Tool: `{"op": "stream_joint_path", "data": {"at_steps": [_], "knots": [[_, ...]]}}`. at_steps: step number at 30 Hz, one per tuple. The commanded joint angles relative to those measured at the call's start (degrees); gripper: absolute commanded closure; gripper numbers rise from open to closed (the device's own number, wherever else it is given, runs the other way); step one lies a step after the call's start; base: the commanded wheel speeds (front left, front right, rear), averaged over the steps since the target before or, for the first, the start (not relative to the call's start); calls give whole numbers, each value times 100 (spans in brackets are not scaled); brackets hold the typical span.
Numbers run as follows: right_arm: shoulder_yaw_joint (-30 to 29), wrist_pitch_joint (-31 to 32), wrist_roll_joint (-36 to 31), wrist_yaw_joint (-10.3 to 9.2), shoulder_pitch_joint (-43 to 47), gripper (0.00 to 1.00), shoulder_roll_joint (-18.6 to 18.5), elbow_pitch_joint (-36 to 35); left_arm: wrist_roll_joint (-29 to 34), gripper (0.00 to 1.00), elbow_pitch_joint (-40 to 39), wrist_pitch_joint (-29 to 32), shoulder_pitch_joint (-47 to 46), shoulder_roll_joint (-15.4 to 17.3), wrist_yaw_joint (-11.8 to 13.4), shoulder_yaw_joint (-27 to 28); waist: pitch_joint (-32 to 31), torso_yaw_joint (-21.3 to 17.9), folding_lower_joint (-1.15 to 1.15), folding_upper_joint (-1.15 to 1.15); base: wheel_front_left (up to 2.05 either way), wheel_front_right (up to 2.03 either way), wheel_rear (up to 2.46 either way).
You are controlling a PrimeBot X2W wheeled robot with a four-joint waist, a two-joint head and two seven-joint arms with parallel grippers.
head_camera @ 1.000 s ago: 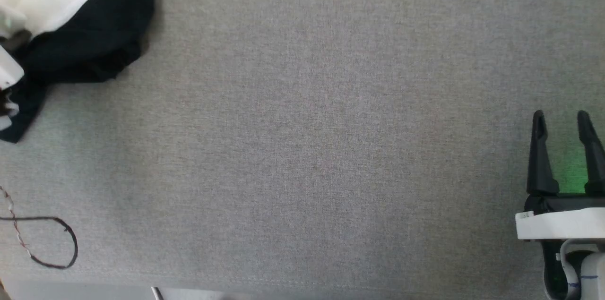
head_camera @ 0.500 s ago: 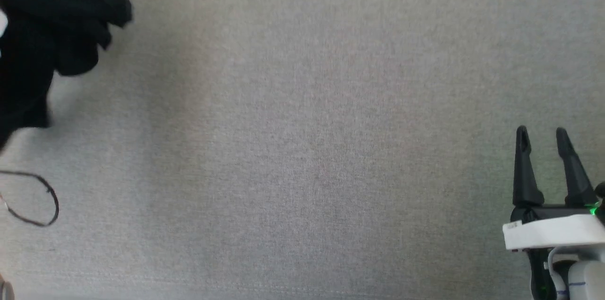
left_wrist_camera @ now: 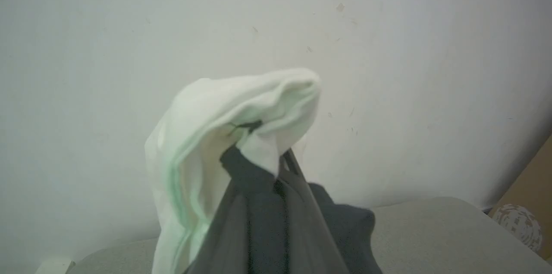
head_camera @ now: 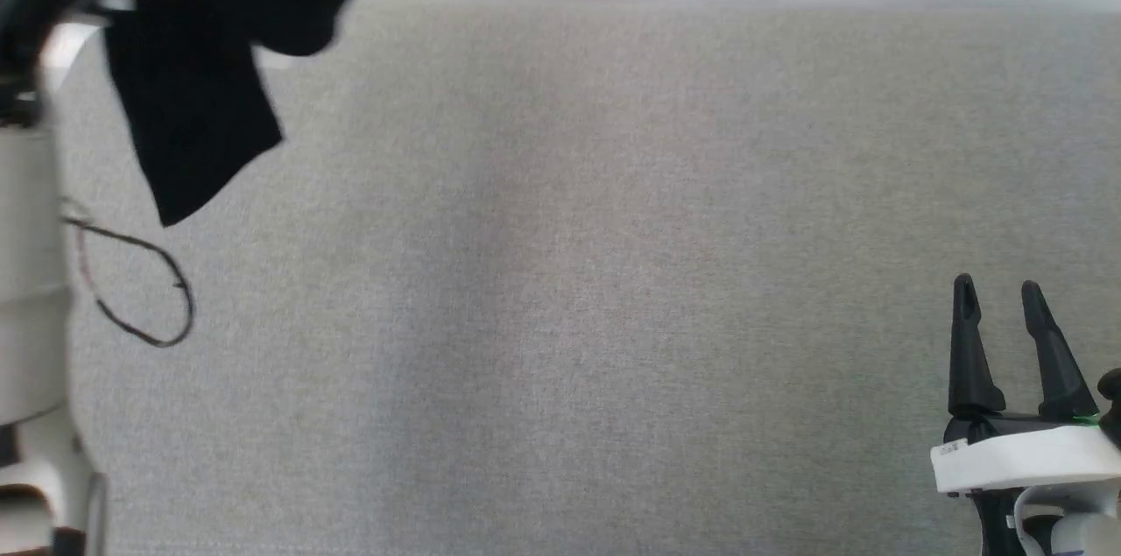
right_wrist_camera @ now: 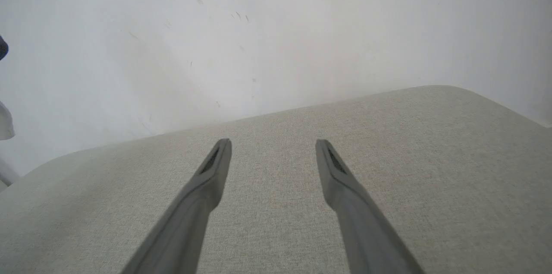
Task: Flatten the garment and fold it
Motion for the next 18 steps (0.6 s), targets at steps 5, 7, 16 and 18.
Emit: {"op": "stream_joint_path", "data": {"at_steps": [5, 7, 16, 18], "knots": [[5, -27, 91, -4, 53, 0, 10, 33, 18, 100, -534, 178, -100, -437, 56, -430, -216, -225, 2, -1, 0, 0, 0], [-5, -27, 107, -4, 48, 0, 10, 45, 42, 100, -677, 208, -93, -601, 69, -604, -225, -275, 2, -1, 0, 0, 0], [-55, -27, 145, -4, 52, 0, 10, 72, 37, 100, -887, -117, 357, -1588, 289, -1249, -270, -441, 2, -1, 0, 0, 0], [-61, -27, 151, -4, 52, 0, 10, 85, 117, 100, -795, -263, 573, -1783, 321, -1468, -265, -469, 2, -1, 0, 0, 0]]}}
